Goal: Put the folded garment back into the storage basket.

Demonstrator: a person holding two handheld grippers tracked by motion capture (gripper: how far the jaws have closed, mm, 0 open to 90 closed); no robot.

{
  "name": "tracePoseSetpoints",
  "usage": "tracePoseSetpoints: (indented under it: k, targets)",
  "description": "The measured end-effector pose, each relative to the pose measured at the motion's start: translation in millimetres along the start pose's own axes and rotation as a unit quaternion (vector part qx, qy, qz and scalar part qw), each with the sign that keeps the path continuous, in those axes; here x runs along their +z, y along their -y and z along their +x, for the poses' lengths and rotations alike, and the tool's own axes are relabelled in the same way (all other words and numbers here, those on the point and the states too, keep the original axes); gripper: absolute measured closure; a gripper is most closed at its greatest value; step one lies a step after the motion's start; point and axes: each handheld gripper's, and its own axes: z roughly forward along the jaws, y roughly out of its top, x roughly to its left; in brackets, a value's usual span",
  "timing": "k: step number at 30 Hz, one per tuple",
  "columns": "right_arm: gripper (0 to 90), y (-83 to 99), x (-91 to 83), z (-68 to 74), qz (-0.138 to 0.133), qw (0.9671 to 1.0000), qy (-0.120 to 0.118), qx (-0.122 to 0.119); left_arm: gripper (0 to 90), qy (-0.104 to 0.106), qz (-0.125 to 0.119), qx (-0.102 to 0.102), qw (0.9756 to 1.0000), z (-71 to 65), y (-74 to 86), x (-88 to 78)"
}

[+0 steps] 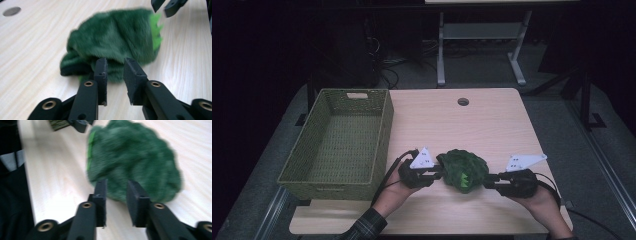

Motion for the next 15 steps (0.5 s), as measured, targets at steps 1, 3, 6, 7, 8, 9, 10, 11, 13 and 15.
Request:
tracePoseSetpoints:
  k: [1, 3, 6, 7, 8, 9, 10, 11, 13, 15]
  targets:
    - [79.2, -1.8, -0.6, -2.8, 0.000, 1.0000, 0.004, 0.005, 76.1, 0.001, -0.005, -0.002, 1.0000, 1.5, -5.6, 0.5]
    - [83.7, -5.9, 0.3, -6.8, -0.003, 0.9999, 0.012, 0.007, 79.5, 0.003, -0.008, -0.002, 1.0000, 3.3, -14.3, 2.8]
    - [86.5, -13.5, 7.6, -10.6, -0.006, 0.9999, 0.006, 0.011, 85.8, 0.008, -0.004, -0.002, 1.0000, 7.1, -27.6, 12.5]
    - [87.5, -15.0, 10.3, -11.0, -0.005, 0.9999, 0.006, 0.011, 87.4, 0.013, 0.001, -0.003, 0.9999, 9.5, -31.1, 18.0]
    - [88.3, -17.1, 15.0, -11.0, -0.001, 1.0000, 0.002, 0.009, 88.6, 0.014, 0.006, -0.002, 0.9999, 11.1, -32.8, 22.7]
    - [88.4, -18.4, 19.0, -10.5, 0.003, 1.0000, -0.001, 0.009, 89.2, 0.015, 0.015, -0.001, 0.9998, 12.8, -33.5, 27.7]
    - [89.1, -19.1, 23.1, -10.3, 0.007, 0.9999, -0.003, 0.007, 89.4, 0.017, 0.021, -0.003, 0.9996, 14.5, -32.9, 33.4]
    - [89.3, -19.4, 26.7, -10.0, 0.011, 0.9999, -0.005, 0.007, 89.5, 0.019, 0.027, -0.005, 0.9994, 16.1, -31.8, 37.5]
    - [89.5, -19.1, 33.5, -10.1, 0.018, 0.9997, -0.013, 0.010, 89.6, 0.023, 0.050, -0.008, 0.9984, 20.2, -26.0, 47.0]
    - [89.6, -18.5, 38.8, -9.1, 0.029, 0.9994, -0.016, 0.010, 89.6, 0.024, 0.064, -0.009, 0.9976, 22.6, -19.8, 50.7]
